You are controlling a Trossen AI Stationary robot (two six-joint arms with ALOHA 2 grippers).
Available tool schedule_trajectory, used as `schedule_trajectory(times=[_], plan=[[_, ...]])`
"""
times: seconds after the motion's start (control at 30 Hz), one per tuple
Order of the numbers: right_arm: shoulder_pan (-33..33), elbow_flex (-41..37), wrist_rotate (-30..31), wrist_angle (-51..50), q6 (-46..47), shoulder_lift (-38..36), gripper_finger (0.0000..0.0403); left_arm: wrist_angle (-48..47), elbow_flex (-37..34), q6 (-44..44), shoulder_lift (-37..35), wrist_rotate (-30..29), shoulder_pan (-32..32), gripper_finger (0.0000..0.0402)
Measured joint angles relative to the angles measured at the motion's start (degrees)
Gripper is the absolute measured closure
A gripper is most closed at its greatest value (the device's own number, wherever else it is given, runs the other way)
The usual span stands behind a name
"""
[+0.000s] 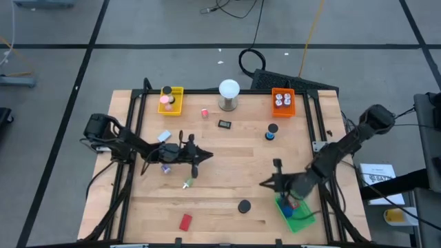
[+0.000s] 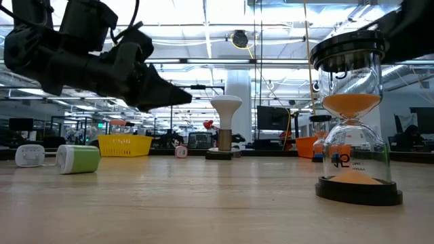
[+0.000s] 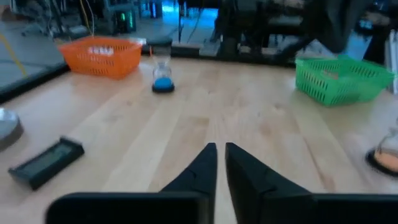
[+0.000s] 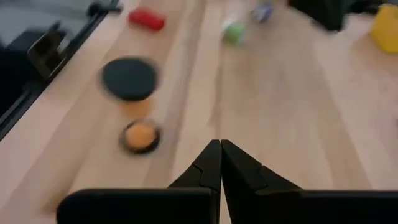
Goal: Pick & Place Office items
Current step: Put the pink charger adaptor into the orange bin
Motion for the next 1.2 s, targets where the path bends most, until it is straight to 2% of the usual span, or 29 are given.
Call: schedule_trajectory(times=[0.1,0.2,0.37,0.43,0.6,0.77,0.87,0.97,1.1,1.2], plan=[[-4.0,-5.2,-0.4,10.9,-4.7,-1.3,0.0403,-4.7,0.0,-1.2,-2.5,-0.1,-0.4,0.0395],[-6.1,-7.9,-0.4,16.4,-8.7,-2.5,0.0403,-10.7,0.0,-0.8,-5.8,-0.2,-2.2,0.0391],[-7.1,-8.5,0.6,16.7,-11.2,-5.4,0.0403,-20.3,0.0,0.6,-10.6,-5.3,-6.6,0.0396],[-7.1,-8.5,4.9,16.7,-10.8,-6.9,0.0403,-22.5,0.0,-0.4,-11.5,-6.6,-8.1,0.0396],[-7.2,-8.5,17.4,16.6,-11.7,-10.6,0.0402,-27.5,0.6,-7.4,-12.7,-8.0,-11.6,0.0359],[-7.1,-8.5,17.7,17.3,-18.2,-12.8,0.0395,-27.8,1.9,-10.2,-12.6,-9.2,-13.7,0.0312],[-7.1,-8.5,17.7,19.0,-19.7,-13.1,0.0395,-25.6,2.3,-8.9,-12.6,-9.5,-13.2,0.0302],[-7.1,-8.5,17.6,19.2,-17.4,-13.0,0.0398,-23.9,3.0,-7.2,-12.6,-9.6,-12.1,0.0303],[-7.2,-8.5,17.5,19.2,-13.7,-12.4,0.0398,-25.3,3.1,-6.1,-12.6,-11.6,-8.0,0.0326],[-7.6,-8.5,17.5,19.2,-16.4,-12.2,0.0397,-26.4,3.1,-6.1,-12.6,-12.0,-2.7,0.0355]])
